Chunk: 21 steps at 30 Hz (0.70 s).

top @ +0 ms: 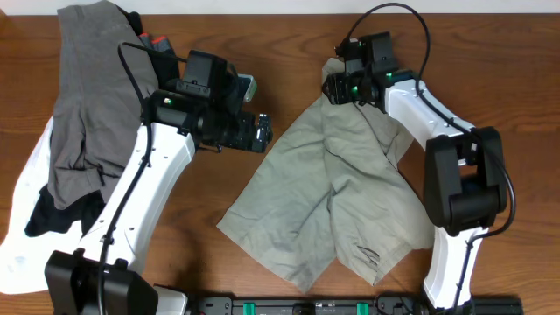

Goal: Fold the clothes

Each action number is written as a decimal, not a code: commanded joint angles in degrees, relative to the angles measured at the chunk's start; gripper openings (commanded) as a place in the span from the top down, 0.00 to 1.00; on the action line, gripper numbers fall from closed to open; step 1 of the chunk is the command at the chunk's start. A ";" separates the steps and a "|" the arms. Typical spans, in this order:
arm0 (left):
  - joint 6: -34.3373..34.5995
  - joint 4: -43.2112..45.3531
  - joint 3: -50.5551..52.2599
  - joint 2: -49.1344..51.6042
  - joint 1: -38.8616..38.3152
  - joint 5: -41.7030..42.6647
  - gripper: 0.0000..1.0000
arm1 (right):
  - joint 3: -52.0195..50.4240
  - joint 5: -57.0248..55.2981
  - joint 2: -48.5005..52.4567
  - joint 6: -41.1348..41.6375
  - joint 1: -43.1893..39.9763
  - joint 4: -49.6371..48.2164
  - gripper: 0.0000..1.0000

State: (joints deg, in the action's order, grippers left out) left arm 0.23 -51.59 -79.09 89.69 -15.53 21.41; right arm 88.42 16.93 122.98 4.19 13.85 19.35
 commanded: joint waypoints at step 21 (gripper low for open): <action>0.52 0.92 0.13 0.00 -0.94 -1.57 0.02 | 9.49 -9.25 -17.00 5.35 -13.53 23.43 0.99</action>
State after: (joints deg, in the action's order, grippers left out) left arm 0.23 -50.94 -79.09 89.69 -16.40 20.53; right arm 94.83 12.75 113.78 7.14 6.61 39.83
